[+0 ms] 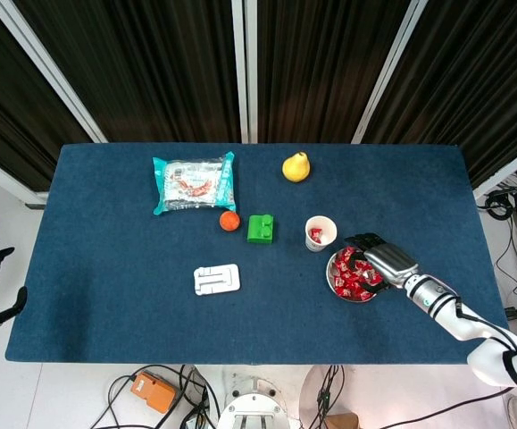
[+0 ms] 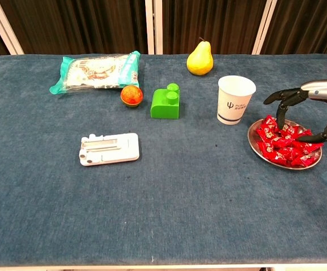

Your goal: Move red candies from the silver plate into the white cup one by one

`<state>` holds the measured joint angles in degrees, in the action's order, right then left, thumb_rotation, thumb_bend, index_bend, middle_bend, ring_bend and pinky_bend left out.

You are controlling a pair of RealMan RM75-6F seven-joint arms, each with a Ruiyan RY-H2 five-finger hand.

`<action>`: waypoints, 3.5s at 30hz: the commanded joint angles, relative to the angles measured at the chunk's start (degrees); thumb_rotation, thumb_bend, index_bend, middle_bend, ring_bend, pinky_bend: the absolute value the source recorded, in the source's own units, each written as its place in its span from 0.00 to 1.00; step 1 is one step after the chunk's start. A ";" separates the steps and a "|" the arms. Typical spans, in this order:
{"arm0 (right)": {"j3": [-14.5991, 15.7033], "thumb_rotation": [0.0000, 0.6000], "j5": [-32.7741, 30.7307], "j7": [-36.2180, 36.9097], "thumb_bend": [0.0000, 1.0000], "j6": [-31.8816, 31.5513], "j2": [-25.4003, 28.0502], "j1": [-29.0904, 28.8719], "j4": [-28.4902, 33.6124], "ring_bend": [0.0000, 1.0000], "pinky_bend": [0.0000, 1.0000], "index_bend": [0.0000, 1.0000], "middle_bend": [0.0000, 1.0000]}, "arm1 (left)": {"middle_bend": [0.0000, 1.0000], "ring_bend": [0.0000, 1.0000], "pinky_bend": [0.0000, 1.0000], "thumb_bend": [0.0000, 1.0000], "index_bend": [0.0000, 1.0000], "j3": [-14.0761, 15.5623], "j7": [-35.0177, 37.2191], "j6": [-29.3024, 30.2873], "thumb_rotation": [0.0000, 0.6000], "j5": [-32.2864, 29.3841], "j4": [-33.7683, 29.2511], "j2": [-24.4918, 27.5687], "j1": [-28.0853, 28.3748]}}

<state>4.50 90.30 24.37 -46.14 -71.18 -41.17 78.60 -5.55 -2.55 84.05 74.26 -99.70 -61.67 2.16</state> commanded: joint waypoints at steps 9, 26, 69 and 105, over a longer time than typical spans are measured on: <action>-0.54 1.00 0.13 -2.55 0.49 1.61 -2.19 -1.34 -1.75 0.08 0.01 0.48 0.11 | 0.00 0.00 0.00 0.34 0.16 -0.03 0.27 -0.06 1.00 -0.01 0.03 0.12 -0.02; -0.49 1.00 -0.30 -4.83 0.49 3.45 -2.80 -2.39 -1.23 0.08 0.01 0.50 0.11 | 0.00 0.00 0.00 0.34 0.16 -0.05 0.42 0.00 1.00 -0.04 -0.02 0.15 -0.09; -2.29 1.00 -0.80 -5.20 0.52 0.43 0.99 -2.53 2.92 0.08 0.01 0.62 0.11 | 0.00 0.00 0.00 0.34 0.16 -0.15 0.88 0.11 1.00 -0.05 0.02 0.24 -0.22; -10.69 1.00 -5.29 -1.80 0.52 7.47 -2.76 -12.21 -5.43 0.08 0.01 0.62 0.11 | 0.00 0.00 0.00 0.34 0.16 -0.18 0.78 0.01 1.00 0.16 0.17 0.04 -0.05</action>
<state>-6.00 85.06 22.42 -39.06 -73.47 -52.95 73.50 -5.73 -1.77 84.07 74.43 -99.53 -61.62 2.11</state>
